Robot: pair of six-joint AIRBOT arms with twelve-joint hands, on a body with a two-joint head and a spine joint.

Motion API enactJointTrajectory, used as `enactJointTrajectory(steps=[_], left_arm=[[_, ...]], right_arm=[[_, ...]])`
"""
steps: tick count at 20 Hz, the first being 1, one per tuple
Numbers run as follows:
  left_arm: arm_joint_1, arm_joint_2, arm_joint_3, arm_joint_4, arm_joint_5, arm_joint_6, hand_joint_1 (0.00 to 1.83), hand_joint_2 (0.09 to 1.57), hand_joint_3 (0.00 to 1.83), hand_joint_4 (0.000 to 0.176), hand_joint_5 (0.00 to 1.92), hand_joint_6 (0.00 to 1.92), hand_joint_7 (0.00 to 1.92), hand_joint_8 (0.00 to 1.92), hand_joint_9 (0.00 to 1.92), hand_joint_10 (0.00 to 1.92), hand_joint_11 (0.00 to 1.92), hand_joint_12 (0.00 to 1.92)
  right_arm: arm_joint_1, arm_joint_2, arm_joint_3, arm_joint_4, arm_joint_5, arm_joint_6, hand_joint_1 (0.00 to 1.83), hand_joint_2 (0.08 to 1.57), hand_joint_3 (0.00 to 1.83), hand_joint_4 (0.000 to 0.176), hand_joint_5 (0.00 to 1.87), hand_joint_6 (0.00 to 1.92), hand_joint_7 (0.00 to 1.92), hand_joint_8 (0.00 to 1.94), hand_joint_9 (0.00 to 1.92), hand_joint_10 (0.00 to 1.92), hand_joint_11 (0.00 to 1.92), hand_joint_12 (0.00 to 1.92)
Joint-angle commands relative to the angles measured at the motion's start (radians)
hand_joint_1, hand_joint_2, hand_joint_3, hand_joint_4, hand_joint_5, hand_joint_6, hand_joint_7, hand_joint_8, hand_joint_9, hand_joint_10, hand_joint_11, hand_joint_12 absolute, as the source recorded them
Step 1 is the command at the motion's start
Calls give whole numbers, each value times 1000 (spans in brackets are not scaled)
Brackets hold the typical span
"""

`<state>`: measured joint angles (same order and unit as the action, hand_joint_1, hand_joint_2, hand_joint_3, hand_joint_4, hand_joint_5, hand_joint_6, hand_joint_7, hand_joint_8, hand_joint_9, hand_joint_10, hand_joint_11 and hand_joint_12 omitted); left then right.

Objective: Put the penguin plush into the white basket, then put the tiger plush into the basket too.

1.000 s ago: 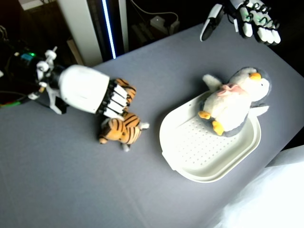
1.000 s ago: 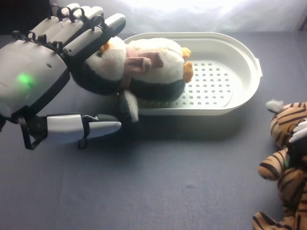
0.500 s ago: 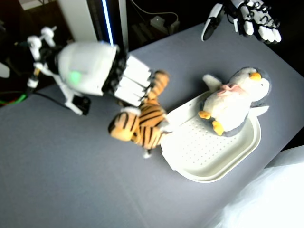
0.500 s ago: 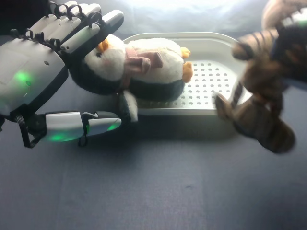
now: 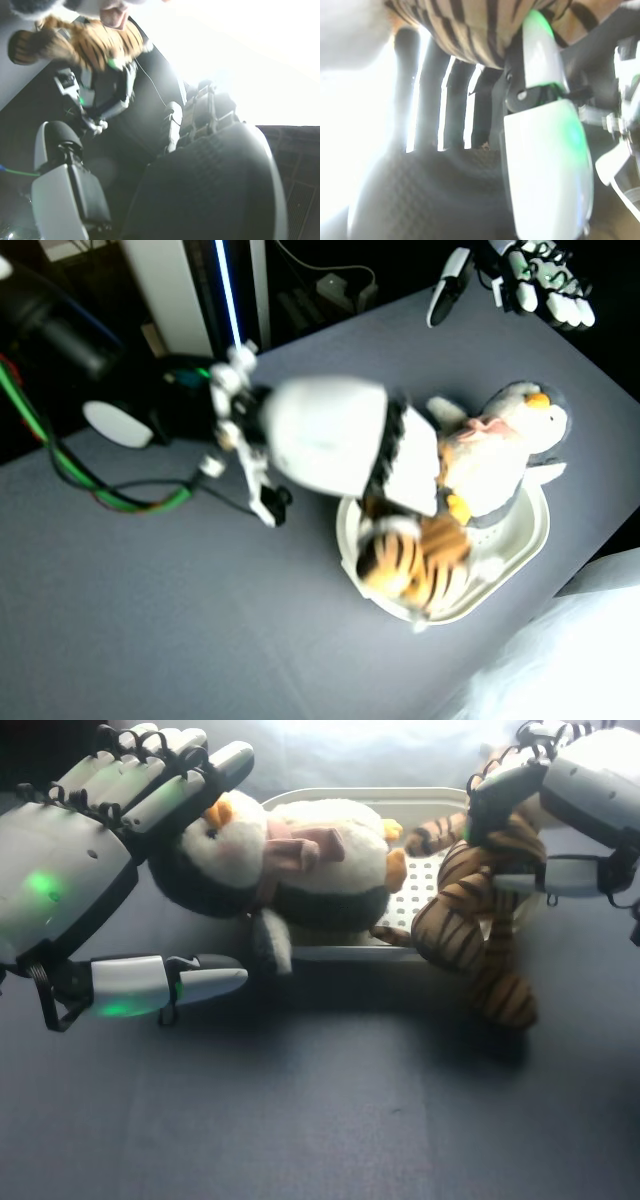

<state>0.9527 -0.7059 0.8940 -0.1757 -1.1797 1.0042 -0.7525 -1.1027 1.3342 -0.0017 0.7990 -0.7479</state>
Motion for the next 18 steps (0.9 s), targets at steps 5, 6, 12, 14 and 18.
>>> enactJointTrajectory(steps=[5,6,12,14,18], left_arm=[[23,-2,-9,-9,-165,-13,708,836,0,176,0,0,0,0,0,0,0,0],[34,-2,-11,-16,-176,-17,732,823,0,176,0,0,0,0,0,0,0,0],[110,2,-37,-52,-296,-54,849,731,0,176,0,0,0,0,0,0,0,0],[152,2,-48,-70,-356,-72,858,713,0,176,0,0,0,0,0,0,0,0],[203,-16,-66,-102,-421,-87,803,739,0,167,0,0,0,0,0,0,0,0]], right_arm=[[14,33,-30,18,217,16,1162,1032,8,159,10,0,34,2,69,1,0,285],[0,57,-49,30,266,25,1110,1051,9,153,1,0,6,0,25,2,0,117],[-213,199,-185,202,648,53,981,1070,2,132,27,9,83,17,81,17,64,104],[-266,196,-192,232,736,109,1085,1058,0,134,34,7,81,9,112,22,84,120],[-358,205,-245,232,857,131,926,1083,0,147,105,5,269,9,311,5,88,603]])
